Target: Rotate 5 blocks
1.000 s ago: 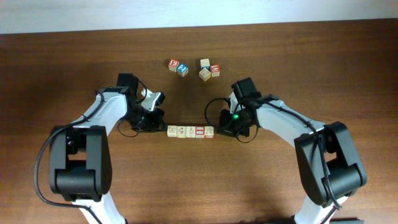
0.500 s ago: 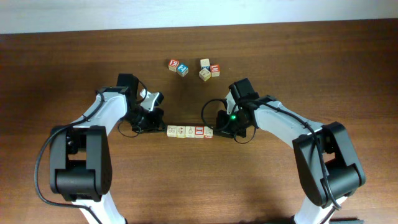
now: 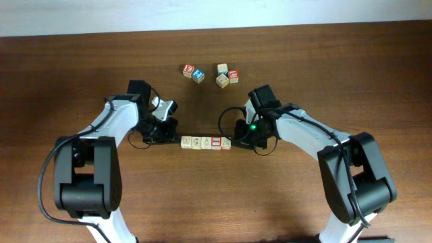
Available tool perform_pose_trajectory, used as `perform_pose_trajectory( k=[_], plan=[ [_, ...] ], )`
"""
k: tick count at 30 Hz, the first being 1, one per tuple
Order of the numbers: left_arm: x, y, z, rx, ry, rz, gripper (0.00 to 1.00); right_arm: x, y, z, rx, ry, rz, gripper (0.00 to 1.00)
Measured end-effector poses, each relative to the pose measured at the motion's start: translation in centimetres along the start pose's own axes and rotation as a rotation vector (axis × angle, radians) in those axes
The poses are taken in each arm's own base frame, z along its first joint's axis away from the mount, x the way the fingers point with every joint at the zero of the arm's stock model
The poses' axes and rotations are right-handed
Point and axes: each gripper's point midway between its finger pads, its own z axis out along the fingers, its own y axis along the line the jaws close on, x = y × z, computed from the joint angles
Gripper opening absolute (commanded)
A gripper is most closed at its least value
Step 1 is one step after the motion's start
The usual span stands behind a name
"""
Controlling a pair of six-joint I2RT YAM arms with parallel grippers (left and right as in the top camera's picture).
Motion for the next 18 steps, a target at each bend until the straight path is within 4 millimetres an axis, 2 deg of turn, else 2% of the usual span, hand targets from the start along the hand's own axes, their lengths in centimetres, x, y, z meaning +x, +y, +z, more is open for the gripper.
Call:
perform_pose_trajectory(
  k=[13,18],
  plan=[
    [-0.11,-0.31,0.35,-0.016,0.001,0.020,0.00,-0.09,-0.01,0.15,-0.004,-0.001,-0.002,0.04],
    [-0.15,-0.06,0.21,-0.018,-0.003,0.013,0.00,-0.74,0.56,0.06,-0.053,-0.016,-0.079,0.04]
  ],
)
